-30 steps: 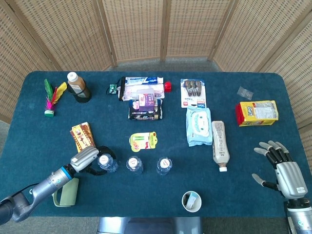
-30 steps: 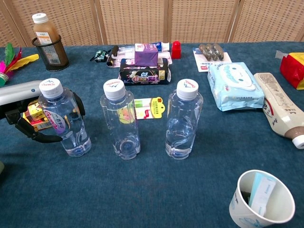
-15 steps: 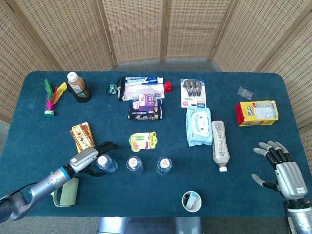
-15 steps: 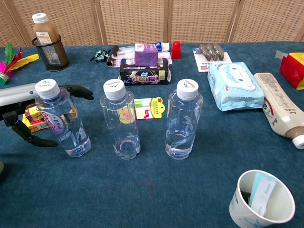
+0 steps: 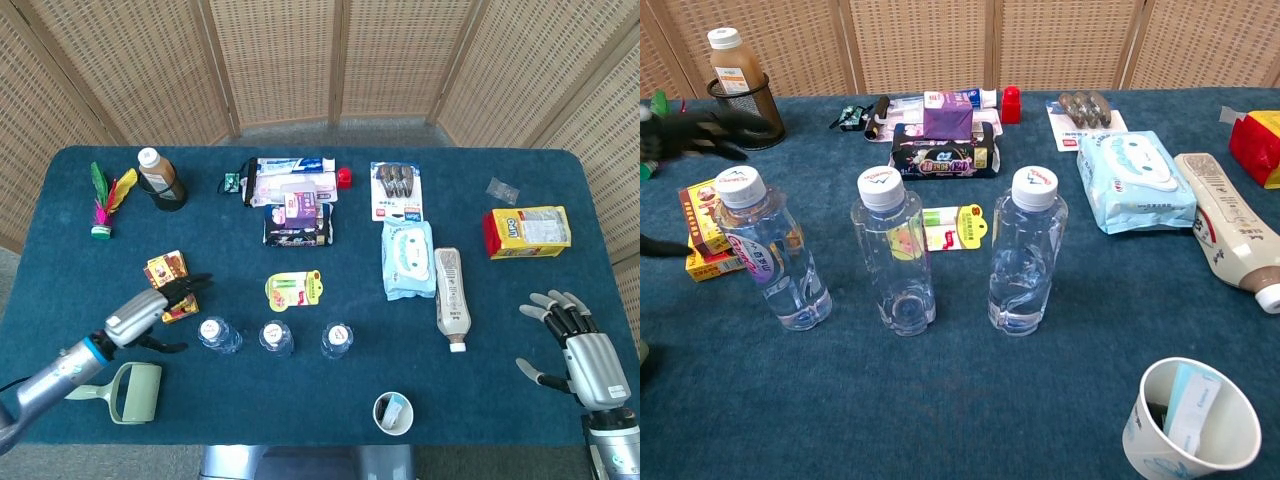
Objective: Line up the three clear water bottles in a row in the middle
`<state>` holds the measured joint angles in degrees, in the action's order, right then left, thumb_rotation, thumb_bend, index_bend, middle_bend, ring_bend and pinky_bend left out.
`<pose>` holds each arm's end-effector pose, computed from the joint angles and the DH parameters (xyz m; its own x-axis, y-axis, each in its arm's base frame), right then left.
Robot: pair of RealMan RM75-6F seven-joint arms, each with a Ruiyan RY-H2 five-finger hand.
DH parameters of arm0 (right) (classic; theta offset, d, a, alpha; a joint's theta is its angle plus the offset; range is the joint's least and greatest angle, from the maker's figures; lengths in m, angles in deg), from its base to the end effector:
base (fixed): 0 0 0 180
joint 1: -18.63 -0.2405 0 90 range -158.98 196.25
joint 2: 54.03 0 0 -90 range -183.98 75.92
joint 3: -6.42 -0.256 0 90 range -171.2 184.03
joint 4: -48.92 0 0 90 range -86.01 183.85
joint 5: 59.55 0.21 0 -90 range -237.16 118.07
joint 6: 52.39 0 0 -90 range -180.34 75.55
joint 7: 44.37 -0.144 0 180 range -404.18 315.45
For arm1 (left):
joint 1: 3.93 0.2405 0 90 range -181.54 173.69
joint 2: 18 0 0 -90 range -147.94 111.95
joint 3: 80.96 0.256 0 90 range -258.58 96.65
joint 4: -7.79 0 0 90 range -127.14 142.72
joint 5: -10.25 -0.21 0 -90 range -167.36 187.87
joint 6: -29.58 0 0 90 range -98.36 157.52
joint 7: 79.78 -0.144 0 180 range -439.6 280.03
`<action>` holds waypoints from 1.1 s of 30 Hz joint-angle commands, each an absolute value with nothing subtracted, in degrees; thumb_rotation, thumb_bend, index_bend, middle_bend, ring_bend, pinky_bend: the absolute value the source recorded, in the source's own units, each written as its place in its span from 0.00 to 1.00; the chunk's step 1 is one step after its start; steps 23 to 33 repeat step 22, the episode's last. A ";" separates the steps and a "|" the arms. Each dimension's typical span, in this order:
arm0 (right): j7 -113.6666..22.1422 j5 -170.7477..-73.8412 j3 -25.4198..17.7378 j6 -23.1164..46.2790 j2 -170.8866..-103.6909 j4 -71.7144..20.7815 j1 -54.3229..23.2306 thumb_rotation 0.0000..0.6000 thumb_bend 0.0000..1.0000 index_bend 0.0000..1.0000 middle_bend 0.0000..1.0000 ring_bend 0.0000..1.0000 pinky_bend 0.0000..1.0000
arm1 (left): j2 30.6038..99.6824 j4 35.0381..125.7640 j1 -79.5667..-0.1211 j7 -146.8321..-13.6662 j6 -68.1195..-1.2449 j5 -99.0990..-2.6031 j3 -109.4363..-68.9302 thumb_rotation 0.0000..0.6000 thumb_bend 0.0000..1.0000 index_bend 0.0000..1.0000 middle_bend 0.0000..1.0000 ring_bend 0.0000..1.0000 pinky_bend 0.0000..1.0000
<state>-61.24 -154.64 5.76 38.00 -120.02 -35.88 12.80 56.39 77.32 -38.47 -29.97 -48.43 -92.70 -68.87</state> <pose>-0.3075 -0.1780 0.1575 0.2140 0.0138 0.9767 -0.9589 -0.1876 0.2127 -0.2556 0.2789 0.0742 0.0797 0.5174 0.8521 0.8632 -0.4633 0.2006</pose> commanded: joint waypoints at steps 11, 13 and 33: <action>-57.37 -152.87 5.02 40.43 -118.82 -38.92 14.86 1.00 0.17 0.25 0.16 0.11 0.07 | 38.23 102.45 -23.20 -57.57 -58.58 -81.45 -69.08 1.00 0.21 0.00 0.00 0.00 0.03; -57.09 -152.75 5.17 40.81 -118.18 -39.94 15.40 1.00 0.15 0.24 0.15 0.10 0.06 | 36.77 106.84 -20.10 -62.73 -60.80 -79.75 -68.80 1.00 0.21 0.00 0.00 0.00 0.02; -54.73 -150.62 4.55 42.33 -116.85 -42.07 17.33 1.00 0.08 0.21 0.12 0.08 0.02 | 38.64 110.29 -12.30 -72.45 -69.24 -79.78 -70.82 1.00 0.20 0.00 0.00 0.00 0.00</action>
